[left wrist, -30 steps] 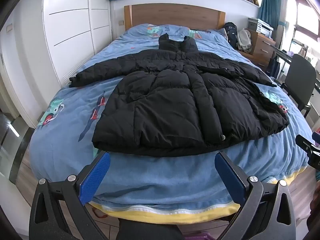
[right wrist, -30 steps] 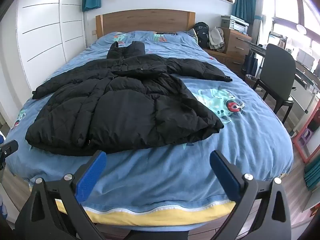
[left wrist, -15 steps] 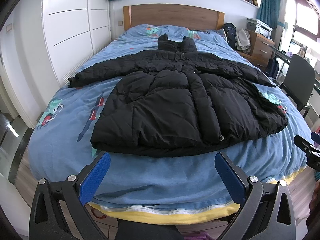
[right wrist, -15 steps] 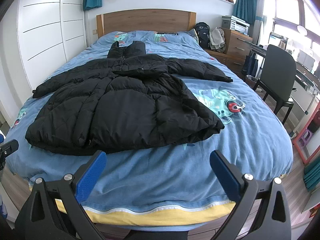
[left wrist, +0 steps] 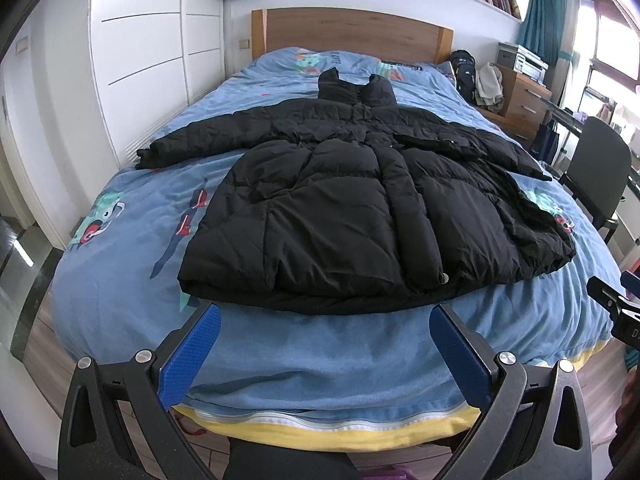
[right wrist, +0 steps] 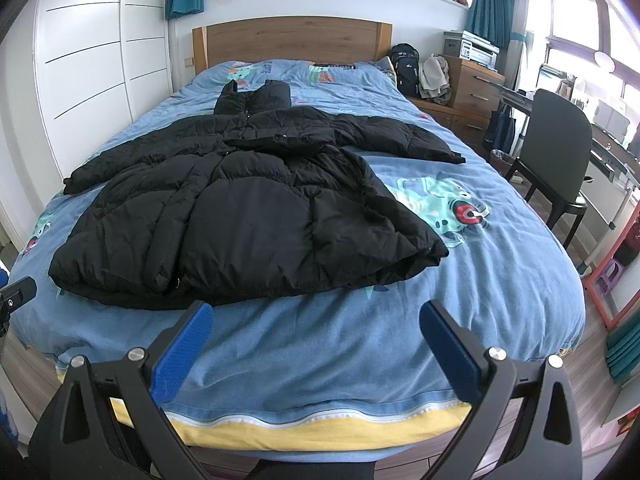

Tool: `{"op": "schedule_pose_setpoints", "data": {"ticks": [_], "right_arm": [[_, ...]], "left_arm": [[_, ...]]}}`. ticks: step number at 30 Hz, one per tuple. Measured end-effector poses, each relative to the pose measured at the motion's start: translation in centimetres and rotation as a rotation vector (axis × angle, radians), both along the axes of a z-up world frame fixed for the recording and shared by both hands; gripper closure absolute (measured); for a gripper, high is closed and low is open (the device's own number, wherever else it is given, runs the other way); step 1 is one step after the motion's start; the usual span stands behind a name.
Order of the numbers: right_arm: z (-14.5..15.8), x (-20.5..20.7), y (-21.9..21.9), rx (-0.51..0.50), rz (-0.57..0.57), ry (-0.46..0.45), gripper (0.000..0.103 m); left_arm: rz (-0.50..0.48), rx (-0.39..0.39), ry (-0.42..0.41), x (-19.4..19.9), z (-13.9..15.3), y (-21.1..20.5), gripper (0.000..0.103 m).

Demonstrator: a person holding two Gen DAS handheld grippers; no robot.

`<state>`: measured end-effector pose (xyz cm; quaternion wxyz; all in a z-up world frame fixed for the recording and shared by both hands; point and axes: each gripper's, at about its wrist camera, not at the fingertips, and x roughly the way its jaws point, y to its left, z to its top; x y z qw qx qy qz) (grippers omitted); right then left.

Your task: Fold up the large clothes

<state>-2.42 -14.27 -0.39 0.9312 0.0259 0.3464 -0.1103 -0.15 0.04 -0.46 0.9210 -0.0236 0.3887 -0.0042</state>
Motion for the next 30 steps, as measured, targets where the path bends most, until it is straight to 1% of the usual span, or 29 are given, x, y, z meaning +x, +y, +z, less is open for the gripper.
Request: {"op": "schedule_pose_setpoints", "data": {"ticks": [8,9,14,27,30], "right_arm": [[0.20,0.00,0.16,-0.001,-0.001,0.003,0.000],[-0.31,0.00,-0.07,-0.002,-0.001,0.003,0.000],[-0.31,-0.01,-0.07,-0.002,-0.002,0.004,0.000],[-0.51,0.14,-0.01,-0.007,-0.004,0.004,0.000],[-0.55,0.47,-0.51,-0.012,-0.005,0.002,0.000]], "left_arm": [[0.004,-0.007,0.000,0.01,0.00,0.13,0.001],[0.006,-0.008,-0.002,0.01,-0.02,0.15,0.001],[0.014,-0.016,-0.005,0.02,-0.26,0.24,0.001],[0.014,0.004,0.006,0.58,-0.53,0.23,0.001],[0.019,-0.004,0.013,0.98,-0.51,0.48,0.001]]}}
